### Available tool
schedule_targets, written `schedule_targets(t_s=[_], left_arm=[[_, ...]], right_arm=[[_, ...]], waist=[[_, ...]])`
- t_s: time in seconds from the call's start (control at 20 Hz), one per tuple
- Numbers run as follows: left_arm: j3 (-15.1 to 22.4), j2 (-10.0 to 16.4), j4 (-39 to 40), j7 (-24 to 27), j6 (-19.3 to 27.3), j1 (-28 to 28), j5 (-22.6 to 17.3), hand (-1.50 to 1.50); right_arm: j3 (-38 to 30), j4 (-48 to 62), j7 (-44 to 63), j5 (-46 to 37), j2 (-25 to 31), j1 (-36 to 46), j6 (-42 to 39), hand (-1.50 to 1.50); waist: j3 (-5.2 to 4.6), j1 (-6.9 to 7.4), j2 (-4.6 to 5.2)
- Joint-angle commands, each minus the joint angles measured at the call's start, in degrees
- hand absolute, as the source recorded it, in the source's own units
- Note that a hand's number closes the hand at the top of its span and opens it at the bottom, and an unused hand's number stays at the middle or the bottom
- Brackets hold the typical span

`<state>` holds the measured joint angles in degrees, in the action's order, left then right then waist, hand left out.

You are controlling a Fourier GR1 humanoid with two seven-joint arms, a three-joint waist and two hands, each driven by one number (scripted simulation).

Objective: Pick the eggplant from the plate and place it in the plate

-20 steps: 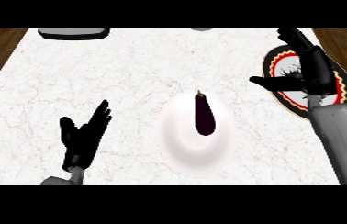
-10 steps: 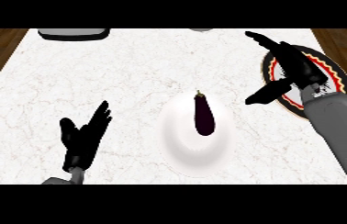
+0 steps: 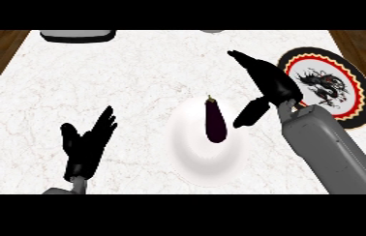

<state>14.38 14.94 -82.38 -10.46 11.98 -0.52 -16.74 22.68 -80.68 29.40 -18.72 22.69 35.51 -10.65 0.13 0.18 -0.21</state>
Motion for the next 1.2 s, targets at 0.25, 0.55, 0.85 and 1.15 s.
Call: schedule_targets(t_s=[0.25, 0.55, 0.85, 1.15], left_arm=[[-2.65, 0.46, 1.21, 0.77, -4.60, 1.19, 0.50, 0.00], [-4.51, -3.54, 5.84, 2.49, -4.56, -1.71, 2.25, 0.00], [-1.04, -5.62, -2.31, -2.72, -0.62, 2.05, 7.02, 0.00], [-4.57, -4.40, -3.57, -4.66, -3.67, 2.65, 5.16, 0.00]], right_arm=[[2.05, 2.48, 6.34, -6.93, -9.94, -1.21, -2.17, -1.50], [1.20, 3.52, 4.08, -11.02, -13.47, -3.90, -3.90, -1.50], [-0.98, 4.28, 3.52, -16.22, -13.11, -4.48, -4.68, -1.50], [-1.53, 9.73, 3.13, -22.13, -15.93, -4.07, -3.68, -1.50]], waist=[[-0.14, 0.18, 0.20], [-0.14, -0.03, 0.25], [-0.12, 0.05, 0.17], [-0.12, 0.16, 0.19]])
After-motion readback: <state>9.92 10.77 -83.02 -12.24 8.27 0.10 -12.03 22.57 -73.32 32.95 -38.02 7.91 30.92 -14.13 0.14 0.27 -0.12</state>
